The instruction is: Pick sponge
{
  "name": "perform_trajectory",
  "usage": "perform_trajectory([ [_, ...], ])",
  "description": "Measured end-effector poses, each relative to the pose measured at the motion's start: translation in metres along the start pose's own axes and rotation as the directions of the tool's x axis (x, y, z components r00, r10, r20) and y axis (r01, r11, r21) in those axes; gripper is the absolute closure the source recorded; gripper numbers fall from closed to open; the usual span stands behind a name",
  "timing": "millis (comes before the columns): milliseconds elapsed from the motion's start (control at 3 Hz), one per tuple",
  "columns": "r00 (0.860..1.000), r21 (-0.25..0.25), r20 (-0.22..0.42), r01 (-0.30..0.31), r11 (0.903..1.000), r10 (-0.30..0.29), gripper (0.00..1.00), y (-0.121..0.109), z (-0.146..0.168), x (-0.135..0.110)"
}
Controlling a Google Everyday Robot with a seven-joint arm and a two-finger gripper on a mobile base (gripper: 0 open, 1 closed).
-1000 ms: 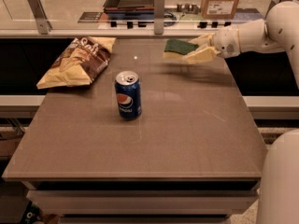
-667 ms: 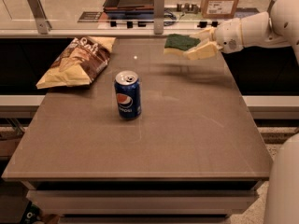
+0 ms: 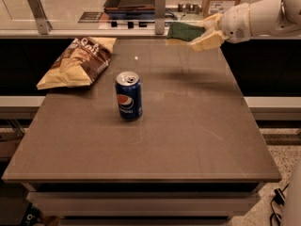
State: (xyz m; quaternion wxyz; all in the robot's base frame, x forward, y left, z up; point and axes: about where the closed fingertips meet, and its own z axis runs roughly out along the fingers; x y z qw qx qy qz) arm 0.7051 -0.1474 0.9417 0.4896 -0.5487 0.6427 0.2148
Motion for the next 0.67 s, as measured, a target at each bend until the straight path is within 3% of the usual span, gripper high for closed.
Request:
perform_trajectory([
  [333,0.998,0.031,-0.017,0.063,0.9975,-0.063,1.00,0.0000,-0.0097,-0.0266],
  [667,0.998,0.031,-0.017,0.063,0.9975,-0.063,1.00,0.0000,-0.0097,-0.0266],
])
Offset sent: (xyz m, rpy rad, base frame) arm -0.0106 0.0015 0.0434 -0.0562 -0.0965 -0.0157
